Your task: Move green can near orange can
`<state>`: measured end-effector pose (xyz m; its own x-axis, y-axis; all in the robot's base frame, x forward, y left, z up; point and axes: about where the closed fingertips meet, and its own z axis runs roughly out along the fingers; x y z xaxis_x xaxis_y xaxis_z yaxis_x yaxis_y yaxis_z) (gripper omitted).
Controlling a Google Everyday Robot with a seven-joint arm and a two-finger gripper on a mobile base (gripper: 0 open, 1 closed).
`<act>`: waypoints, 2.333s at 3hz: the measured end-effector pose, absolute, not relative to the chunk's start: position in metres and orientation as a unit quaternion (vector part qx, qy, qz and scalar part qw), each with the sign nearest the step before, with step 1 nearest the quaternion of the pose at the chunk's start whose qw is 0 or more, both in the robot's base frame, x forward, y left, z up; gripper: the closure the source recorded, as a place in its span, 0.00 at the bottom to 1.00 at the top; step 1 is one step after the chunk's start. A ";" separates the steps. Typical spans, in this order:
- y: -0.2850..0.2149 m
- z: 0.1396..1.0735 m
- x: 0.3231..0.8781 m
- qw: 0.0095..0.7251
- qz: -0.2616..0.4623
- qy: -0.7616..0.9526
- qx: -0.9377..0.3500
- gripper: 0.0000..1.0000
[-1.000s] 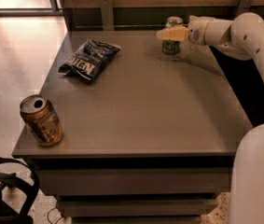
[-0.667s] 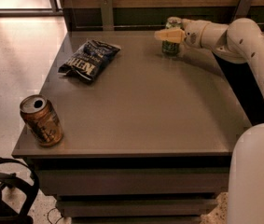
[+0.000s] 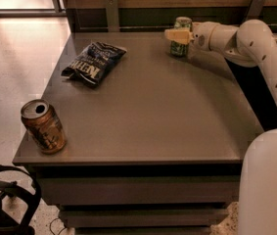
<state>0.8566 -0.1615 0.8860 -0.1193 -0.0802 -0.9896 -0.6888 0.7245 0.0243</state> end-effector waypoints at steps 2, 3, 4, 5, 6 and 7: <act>-0.155 0.884 0.858 0.603 0.255 0.704 -0.275 1.00; -0.152 0.887 0.852 0.599 0.256 0.705 -0.281 1.00; -0.160 0.904 0.828 0.600 0.246 0.705 -0.286 1.00; -0.161 0.918 0.794 0.604 0.233 0.705 -0.289 1.00; -0.152 0.922 0.761 0.607 0.232 0.700 -0.297 1.00; -0.127 0.922 0.732 0.598 0.236 0.695 -0.323 1.00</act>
Offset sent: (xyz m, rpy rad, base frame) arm 0.0006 0.0033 -0.0010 0.0008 0.0014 0.0041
